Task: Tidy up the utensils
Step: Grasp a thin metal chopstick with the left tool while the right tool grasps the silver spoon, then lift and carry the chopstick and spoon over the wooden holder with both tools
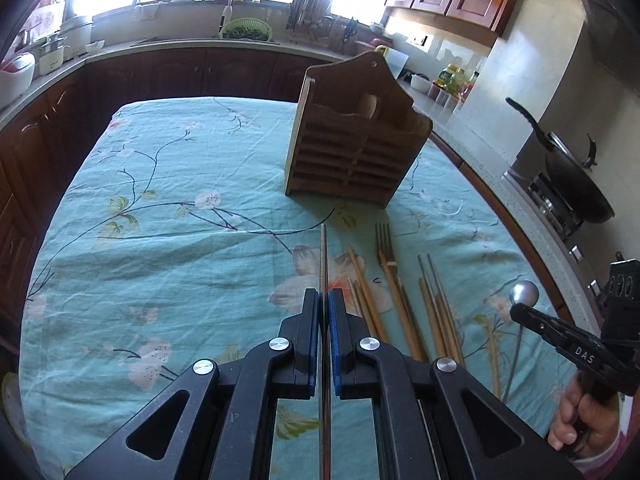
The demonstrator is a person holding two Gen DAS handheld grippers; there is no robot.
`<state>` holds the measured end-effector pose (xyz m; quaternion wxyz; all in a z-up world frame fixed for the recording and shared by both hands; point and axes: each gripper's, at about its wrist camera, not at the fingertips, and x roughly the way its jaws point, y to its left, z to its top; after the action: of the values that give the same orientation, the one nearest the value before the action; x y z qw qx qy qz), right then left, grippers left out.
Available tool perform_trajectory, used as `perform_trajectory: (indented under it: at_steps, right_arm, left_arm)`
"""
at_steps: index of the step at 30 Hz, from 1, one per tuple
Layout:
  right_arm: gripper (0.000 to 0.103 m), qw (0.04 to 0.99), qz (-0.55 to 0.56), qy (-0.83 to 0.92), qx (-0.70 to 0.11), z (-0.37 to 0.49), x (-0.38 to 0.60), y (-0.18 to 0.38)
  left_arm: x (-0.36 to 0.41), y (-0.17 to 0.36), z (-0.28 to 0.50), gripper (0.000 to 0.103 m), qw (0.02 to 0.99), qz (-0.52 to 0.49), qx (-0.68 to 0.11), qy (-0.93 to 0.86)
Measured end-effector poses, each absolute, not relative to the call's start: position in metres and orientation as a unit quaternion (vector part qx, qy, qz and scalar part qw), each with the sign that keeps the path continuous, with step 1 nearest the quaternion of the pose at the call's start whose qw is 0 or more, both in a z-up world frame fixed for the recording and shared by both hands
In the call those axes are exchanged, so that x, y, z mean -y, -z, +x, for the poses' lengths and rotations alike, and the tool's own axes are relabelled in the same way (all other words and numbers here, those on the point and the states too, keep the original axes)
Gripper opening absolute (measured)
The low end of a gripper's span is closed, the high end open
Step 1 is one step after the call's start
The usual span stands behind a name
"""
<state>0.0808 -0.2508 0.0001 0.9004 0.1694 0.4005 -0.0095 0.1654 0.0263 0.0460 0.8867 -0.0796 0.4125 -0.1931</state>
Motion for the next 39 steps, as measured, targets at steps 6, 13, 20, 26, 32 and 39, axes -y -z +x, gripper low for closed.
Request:
perform_trajectory:
  at_steps: [6,13,20,26,32,39]
  right_arm:
    - [0.002,0.918,0.158,0.005,-0.365,0.08,0.25,-0.027]
    - [0.002,0.931,0.152,-0.01,-0.331,0.082,0.248,-0.051]
    - [0.002,0.94,0.15,-0.026,-0.306,0.086,0.243,-0.068]
    - [0.002,0.942,0.153,-0.031,-0.296,0.088,0.243,-0.073]
    - [0.002,0.945,0.155,-0.032,-0.287,0.088,0.244,-0.079]
    - [0.002,0.95,0.152,-0.031,-0.27,0.098,0.247,-0.087]
  left_arm:
    - [-0.045,-0.074,0.144,0.003,0.895,-0.106,-0.38,0.209]
    - [-0.058,-0.096,0.127,0.003,0.903,-0.121,-0.35,0.216]
    - [-0.062,-0.099,0.126,0.003,0.903,-0.135,-0.343,0.219]
    - [-0.058,-0.103,0.13,0.003,0.906,-0.132,-0.337,0.218]
    - [-0.058,-0.109,0.133,0.003,0.91,-0.131,-0.326,0.219]
    - [-0.058,-0.114,0.143,0.003,0.918,-0.129,-0.307,0.217]
